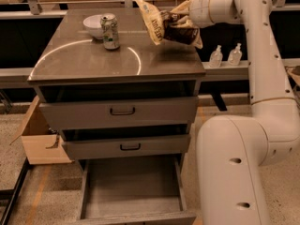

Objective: Place brown chip bag into bottom drawer

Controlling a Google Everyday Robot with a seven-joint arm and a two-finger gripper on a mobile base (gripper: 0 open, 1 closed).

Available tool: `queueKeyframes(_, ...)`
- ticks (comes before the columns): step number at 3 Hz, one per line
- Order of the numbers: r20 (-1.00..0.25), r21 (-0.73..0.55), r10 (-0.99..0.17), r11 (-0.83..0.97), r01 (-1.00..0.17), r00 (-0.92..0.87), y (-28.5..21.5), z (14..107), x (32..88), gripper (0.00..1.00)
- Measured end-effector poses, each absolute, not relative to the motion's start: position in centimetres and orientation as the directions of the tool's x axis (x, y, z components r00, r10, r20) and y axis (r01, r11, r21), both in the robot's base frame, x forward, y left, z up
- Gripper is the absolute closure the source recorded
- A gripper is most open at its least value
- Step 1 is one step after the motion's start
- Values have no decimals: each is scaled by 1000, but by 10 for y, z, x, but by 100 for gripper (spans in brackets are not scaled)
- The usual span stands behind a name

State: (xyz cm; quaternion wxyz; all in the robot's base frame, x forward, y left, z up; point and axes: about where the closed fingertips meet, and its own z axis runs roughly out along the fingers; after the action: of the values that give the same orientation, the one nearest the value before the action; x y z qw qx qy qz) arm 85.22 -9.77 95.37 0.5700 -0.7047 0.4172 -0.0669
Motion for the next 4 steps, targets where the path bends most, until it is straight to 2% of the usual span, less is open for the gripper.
queueKeyframes(1,-470,-827,-648,86,-555,600,-126,984,829,100)
queueKeyframes(2,-626,-719,-551,133,-682,553,-135,1003,774,100)
queueKeyframes(3,-738,-594,-461,96,-799,493,-124,996,726,100)
queueKeyframes(4,-756,-563,-451,78,-823,474,-116,984,721,100)
